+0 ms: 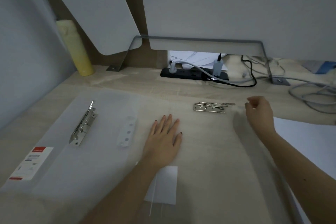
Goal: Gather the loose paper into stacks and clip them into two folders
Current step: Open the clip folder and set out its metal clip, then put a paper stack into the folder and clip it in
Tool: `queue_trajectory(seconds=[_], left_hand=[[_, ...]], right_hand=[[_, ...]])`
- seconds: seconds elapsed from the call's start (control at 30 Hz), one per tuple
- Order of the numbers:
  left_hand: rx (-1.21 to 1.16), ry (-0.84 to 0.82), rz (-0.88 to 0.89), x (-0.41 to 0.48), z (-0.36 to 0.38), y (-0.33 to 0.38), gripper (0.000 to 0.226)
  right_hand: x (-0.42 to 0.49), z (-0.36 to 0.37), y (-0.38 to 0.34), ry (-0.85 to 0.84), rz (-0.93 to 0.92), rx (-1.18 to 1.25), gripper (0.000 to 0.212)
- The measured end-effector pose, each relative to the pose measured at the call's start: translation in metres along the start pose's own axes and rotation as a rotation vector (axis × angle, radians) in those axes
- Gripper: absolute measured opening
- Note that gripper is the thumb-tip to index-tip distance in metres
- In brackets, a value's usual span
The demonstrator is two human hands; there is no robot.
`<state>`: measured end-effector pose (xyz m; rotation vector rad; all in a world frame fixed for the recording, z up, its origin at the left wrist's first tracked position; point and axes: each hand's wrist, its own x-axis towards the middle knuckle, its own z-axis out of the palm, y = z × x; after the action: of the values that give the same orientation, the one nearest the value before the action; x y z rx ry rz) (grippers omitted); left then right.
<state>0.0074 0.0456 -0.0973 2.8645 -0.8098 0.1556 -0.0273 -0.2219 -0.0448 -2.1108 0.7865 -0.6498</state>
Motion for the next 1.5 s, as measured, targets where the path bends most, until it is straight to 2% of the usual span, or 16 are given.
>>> queue_trajectory(seconds=[0.07,0.2,0.3,0.37,0.47,0.57,0.6,0.67,0.77,0.8,0.87,0.93,1.13,1.23,1.37,1.5], left_hand=[[-0.015,-0.049,-0.005,-0.001,-0.001,0.002,0.084],[-0.003,-0.096,-0.017,-0.002,-0.006,0.005,0.090],[0.018,-0.142,-0.001,-0.003,-0.012,0.003,0.092],[-0.028,-0.163,-0.019,-0.005,-0.018,0.008,0.085],[-0.299,-0.136,-0.089,-0.012,-0.030,0.037,0.053],[-0.634,-0.052,-0.030,-0.018,-0.043,0.094,0.048],[-0.761,-0.093,-0.010,-0.021,-0.048,0.115,0.046],[-1.010,-0.277,-0.016,-0.028,-0.055,0.159,0.047],[-1.253,-0.586,-0.144,-0.031,-0.056,0.204,0.051],[-1.314,-0.639,-0.199,-0.031,-0.056,0.211,0.045],[-1.421,-0.671,-0.306,-0.026,-0.054,0.219,0.012],[-1.498,-0.707,-0.365,-0.017,-0.050,0.226,0.014],[-1.458,-0.702,-0.535,0.007,-0.051,0.233,0.005],[-1.383,-0.707,-0.558,0.014,-0.052,0.237,0.014],[-1.344,-0.712,-0.515,0.018,-0.052,0.242,0.018],[-1.443,-0.648,-0.415,0.011,-0.041,0.244,0.011]], right_hand=[[-0.003,-0.026,0.007,-0.007,0.005,-0.012,0.027],[-0.019,-0.079,0.024,-0.068,-0.002,-0.100,0.026],[-0.041,-0.112,0.037,-0.103,-0.027,-0.203,0.025],[-0.056,-0.130,0.048,-0.123,-0.042,-0.263,0.025],[-0.075,-0.144,0.064,-0.133,-0.098,-0.310,0.022],[-0.088,-0.141,0.075,-0.124,-0.171,-0.319,0.021],[-0.090,-0.138,0.077,-0.129,-0.185,-0.335,0.021],[-0.097,-0.137,0.084,-0.141,-0.205,-0.414,0.020],[-0.104,-0.139,0.089,-0.121,-0.266,-0.534,0.019],[-0.106,-0.138,0.087,-0.111,-0.280,-0.545,0.018],[-0.107,-0.137,0.086,-0.102,-0.293,-0.548,0.017],[-0.106,-0.136,0.088,-0.111,-0.295,-0.551,0.018],[-0.106,-0.137,0.089,-0.134,-0.289,-0.534,0.021],[-0.106,-0.138,0.090,-0.142,-0.296,-0.530,0.021],[-0.105,-0.137,0.089,-0.151,-0.281,-0.525,0.021],[-0.104,-0.137,0.085,-0.148,-0.248,-0.500,0.023]])
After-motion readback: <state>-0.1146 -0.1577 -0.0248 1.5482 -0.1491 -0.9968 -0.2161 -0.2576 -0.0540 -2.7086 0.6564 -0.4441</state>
